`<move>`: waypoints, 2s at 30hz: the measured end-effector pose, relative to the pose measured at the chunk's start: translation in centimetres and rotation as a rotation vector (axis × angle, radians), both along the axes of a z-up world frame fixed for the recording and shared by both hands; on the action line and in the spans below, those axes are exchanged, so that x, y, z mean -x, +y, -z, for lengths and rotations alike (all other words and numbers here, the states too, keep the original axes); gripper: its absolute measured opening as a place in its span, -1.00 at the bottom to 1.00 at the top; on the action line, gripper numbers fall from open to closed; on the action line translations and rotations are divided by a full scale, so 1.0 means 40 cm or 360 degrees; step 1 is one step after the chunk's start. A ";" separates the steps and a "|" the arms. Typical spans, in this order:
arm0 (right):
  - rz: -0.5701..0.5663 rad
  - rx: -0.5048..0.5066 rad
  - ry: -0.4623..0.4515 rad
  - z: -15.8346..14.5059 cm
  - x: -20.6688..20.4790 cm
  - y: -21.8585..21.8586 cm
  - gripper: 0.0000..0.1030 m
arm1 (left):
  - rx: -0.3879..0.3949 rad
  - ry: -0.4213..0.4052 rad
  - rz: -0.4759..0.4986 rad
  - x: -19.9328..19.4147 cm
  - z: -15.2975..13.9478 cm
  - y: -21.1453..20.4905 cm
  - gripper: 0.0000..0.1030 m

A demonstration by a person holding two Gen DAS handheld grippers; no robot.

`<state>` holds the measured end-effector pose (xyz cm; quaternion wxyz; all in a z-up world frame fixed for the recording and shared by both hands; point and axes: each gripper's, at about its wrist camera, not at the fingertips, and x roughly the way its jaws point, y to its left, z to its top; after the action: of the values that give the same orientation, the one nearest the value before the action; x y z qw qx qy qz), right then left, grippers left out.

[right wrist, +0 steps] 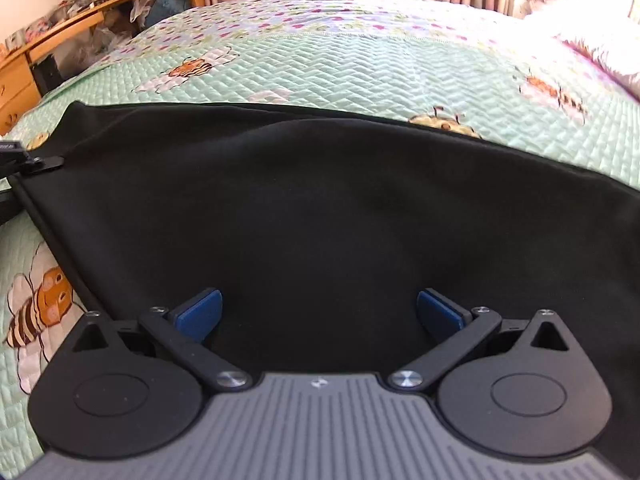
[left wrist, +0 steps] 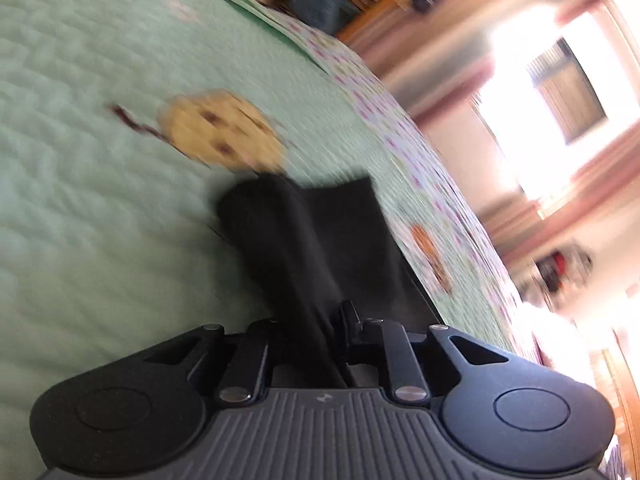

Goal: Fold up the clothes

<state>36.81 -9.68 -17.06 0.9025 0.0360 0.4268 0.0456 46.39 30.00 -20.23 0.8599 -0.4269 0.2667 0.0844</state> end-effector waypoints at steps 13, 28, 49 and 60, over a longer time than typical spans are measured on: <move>0.0046 0.0061 -0.0050 0.014 0.002 0.019 1.00 | -0.0370 -0.0191 0.0476 0.181 -0.176 -0.172 0.88; -0.0630 0.0035 -0.0182 -0.054 -0.192 0.324 0.26 | -0.0544 0.0113 0.0412 0.233 -0.069 -0.283 0.98; -0.0722 0.0009 -0.0330 -0.037 -0.551 0.680 -0.53 | -0.0314 -0.0003 0.0139 0.253 -0.051 -0.179 0.99; -0.0470 -0.0498 -0.0154 -0.091 -0.402 0.332 -0.41 | -0.0246 -0.0057 0.0146 0.249 -0.060 -0.173 0.99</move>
<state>52.90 3.59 -13.42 0.8889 0.1105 0.3713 0.2445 36.45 23.06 -17.82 0.8979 -0.3481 0.2633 0.0576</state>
